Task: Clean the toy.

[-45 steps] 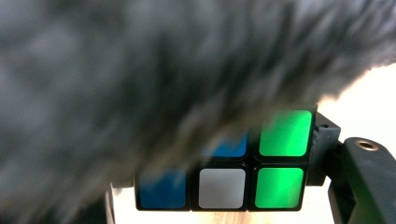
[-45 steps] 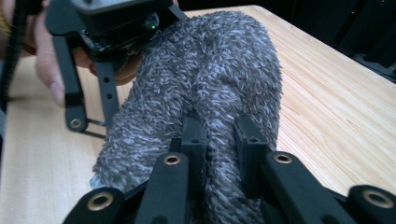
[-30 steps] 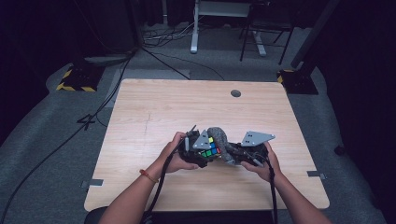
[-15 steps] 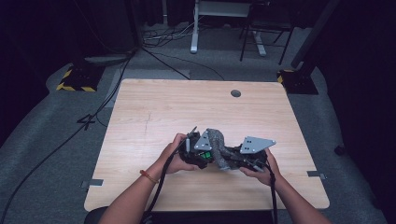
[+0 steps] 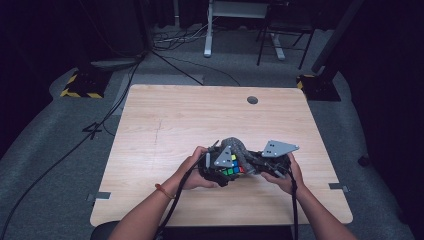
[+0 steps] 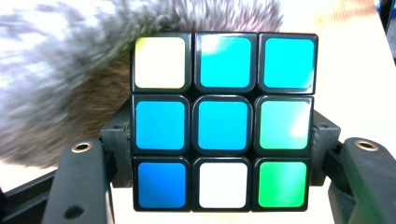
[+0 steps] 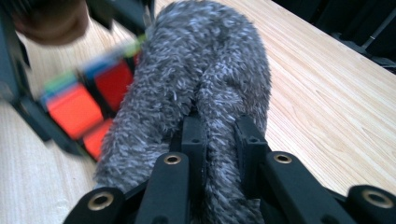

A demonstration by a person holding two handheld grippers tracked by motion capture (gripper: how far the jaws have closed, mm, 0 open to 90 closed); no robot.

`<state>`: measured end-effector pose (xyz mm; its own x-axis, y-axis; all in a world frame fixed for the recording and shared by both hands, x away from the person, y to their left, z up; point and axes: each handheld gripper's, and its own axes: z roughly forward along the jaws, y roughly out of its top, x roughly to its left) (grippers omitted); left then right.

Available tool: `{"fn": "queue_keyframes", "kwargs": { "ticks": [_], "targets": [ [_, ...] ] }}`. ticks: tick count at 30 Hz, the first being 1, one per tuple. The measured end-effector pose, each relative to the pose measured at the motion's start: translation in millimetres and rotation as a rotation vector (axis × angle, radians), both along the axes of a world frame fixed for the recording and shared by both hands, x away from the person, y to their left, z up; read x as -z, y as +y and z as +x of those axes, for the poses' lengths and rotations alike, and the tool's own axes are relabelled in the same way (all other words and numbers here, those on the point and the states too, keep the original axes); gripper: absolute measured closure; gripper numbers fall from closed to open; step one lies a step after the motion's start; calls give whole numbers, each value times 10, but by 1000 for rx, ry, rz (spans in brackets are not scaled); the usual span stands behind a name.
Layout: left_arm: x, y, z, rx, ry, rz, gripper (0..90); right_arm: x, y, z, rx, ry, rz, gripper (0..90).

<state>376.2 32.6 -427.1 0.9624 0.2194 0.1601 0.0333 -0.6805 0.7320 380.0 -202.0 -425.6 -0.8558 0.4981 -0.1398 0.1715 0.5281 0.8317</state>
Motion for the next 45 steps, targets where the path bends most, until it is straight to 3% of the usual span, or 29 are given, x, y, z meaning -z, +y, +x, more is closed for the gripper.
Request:
{"fn": "queue_keyframes", "kwargs": {
  "ticks": [4,8,13,18,21,23,24,26,31,37,39,42,45],
  "targets": [
    [-77,114,27,-24,-5,-40,333,19,-1,6,-9,14,-2,776],
    [-81,153,47,-35,-8,-47,333,16,20,-16,-23,22,5,776],
    [-25,108,49,-36,1,-19,332,-39,52,-92,-35,-6,25,778],
    [65,-5,32,-26,2,37,328,-94,110,-164,-78,-35,34,779],
    [124,-98,2,-12,-13,81,327,-100,155,-191,-133,-14,65,779],
    [147,-123,3,-15,-20,96,328,-106,227,-235,-131,-44,9,779],
    [143,-114,13,-13,-18,89,329,-107,238,-238,-122,-52,-4,778],
    [126,-86,26,-17,-8,69,330,-111,216,-216,-106,-38,16,778],
    [44,1,34,-37,-23,37,332,-78,91,-118,-46,-14,26,778],
    [-78,152,68,-56,-13,-67,333,44,-34,26,14,45,19,778],
    [-104,182,72,-57,-10,-96,333,80,-47,65,14,67,24,778],
    [-85,172,63,-49,-8,-93,332,100,-44,76,-27,96,56,777],
    [-65,149,56,-36,-10,-82,330,79,-20,30,-74,91,85,778]
  ]
}}
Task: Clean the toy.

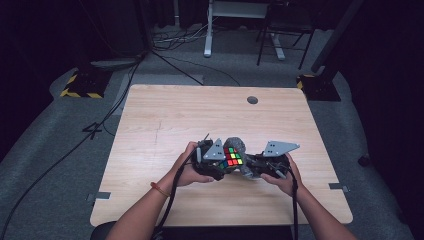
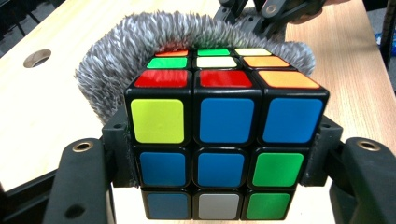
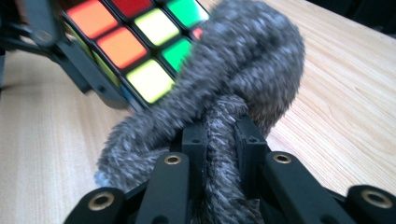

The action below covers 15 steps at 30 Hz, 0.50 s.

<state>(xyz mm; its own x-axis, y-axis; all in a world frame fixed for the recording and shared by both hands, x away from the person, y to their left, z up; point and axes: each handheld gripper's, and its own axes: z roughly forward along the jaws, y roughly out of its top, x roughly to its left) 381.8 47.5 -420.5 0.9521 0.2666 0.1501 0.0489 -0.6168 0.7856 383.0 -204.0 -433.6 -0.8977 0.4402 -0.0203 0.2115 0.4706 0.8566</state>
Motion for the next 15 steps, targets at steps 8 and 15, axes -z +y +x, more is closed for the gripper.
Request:
{"fn": "queue_keyframes", "kwargs": {
  "ticks": [8,15],
  "targets": [
    [61,-29,2,-5,2,39,325,-34,-17,-32,-16,8,56,780],
    [99,-59,13,-10,9,63,324,-79,-10,-65,-16,-15,77,780]
  ]
}}
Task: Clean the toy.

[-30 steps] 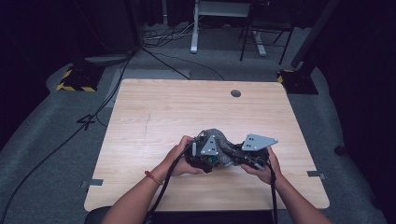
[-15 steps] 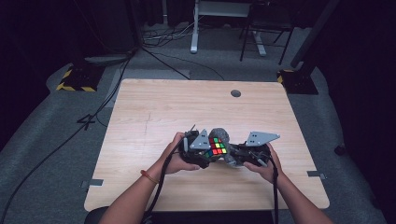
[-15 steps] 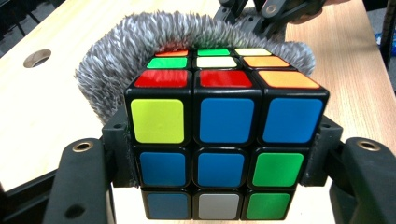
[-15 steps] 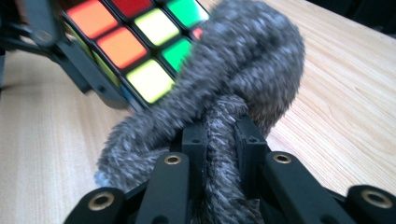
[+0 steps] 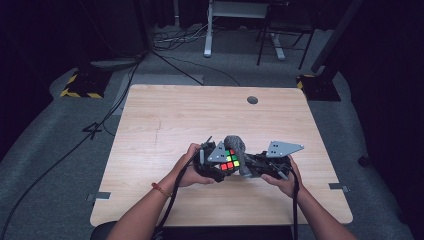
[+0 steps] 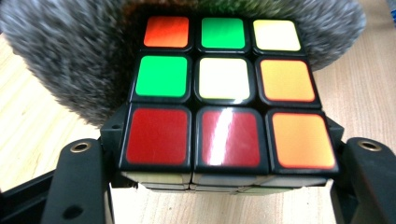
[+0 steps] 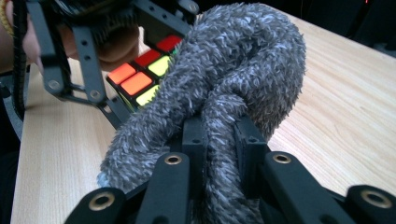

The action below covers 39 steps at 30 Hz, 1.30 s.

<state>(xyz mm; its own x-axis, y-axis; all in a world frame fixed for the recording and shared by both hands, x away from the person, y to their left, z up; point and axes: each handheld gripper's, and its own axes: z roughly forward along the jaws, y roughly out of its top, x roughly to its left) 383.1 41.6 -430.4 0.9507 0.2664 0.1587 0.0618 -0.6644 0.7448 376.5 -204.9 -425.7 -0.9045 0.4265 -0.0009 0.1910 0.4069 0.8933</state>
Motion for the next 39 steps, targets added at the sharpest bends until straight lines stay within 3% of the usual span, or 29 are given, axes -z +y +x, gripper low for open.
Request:
{"fn": "queue_keyframes", "kwargs": {
  "ticks": [2,13,18,21,28,30,35,39],
  "targets": [
    [8,-15,-1,0,-6,19,324,-10,4,-13,-7,-11,2,780],
    [47,-49,22,2,-2,35,328,-32,33,-38,-19,-36,11,779],
    [-23,-19,-17,1,-35,8,331,-21,51,-22,20,-44,-47,778],
    [-73,15,-25,-4,-48,-13,331,48,49,29,35,-11,-88,778],
    [-100,71,6,-9,-32,-31,330,96,76,31,18,17,-151,778],
    [-92,69,11,-10,-23,-28,330,87,77,22,14,9,-146,779],
    [-32,16,2,2,-7,11,331,-40,55,-80,-31,-42,-44,779],
    [-20,-47,-47,33,-13,19,331,-93,64,-126,-6,-92,-56,778]
  ]
}}
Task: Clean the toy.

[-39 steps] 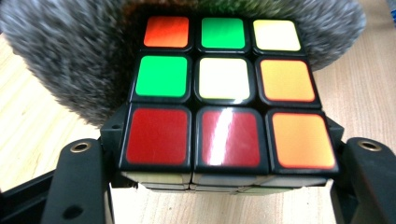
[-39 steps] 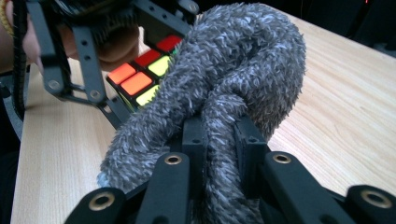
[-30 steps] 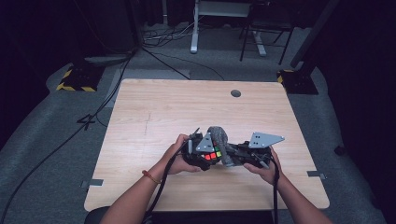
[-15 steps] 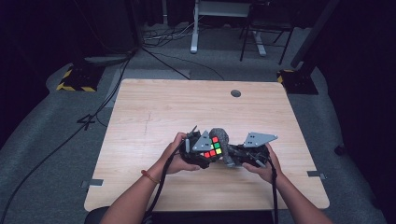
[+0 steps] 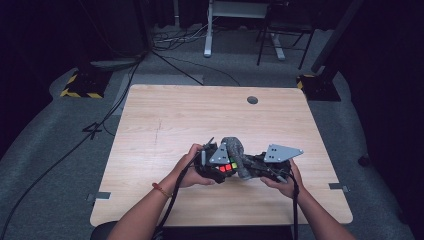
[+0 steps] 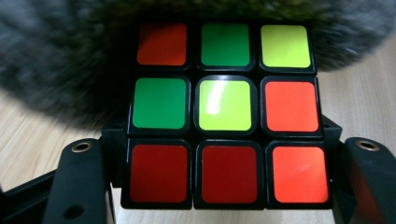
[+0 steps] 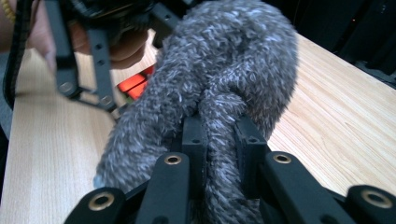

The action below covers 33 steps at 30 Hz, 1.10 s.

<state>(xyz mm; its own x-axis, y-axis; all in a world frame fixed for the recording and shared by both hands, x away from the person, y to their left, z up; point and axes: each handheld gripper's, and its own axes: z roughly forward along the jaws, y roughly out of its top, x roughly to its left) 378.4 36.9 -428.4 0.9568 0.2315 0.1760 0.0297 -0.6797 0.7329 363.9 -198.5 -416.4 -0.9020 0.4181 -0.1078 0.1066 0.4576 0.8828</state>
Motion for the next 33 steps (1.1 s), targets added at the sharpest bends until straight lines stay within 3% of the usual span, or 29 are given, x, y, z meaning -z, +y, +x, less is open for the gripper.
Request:
{"fn": "queue_keyframes", "kwargs": {
  "ticks": [3,6,9,11,13,19,25,30,33],
  "targets": [
    [-20,-24,-36,14,-10,-5,331,10,-21,33,27,5,-8,778],
    [-66,9,-29,14,-8,-34,330,77,-21,98,55,28,-54,779],
    [-116,77,-7,2,-13,-58,330,136,-16,131,52,55,-85,779],
    [-150,139,14,-14,-9,-86,330,160,-4,130,46,58,-86,778],
    [-155,164,23,-24,-10,-89,330,166,17,121,41,52,-83,779],
    [-107,155,43,-45,-10,-38,331,111,45,47,15,28,-56,779],
    [-27,12,-12,-15,8,5,331,20,19,-14,5,-13,-20,779],
    [-9,-31,-16,-11,13,-1,330,14,-24,10,23,-14,-11,780],
    [1,-42,-19,-7,14,1,329,-41,-26,-37,1,-34,18,781]
  ]
}}
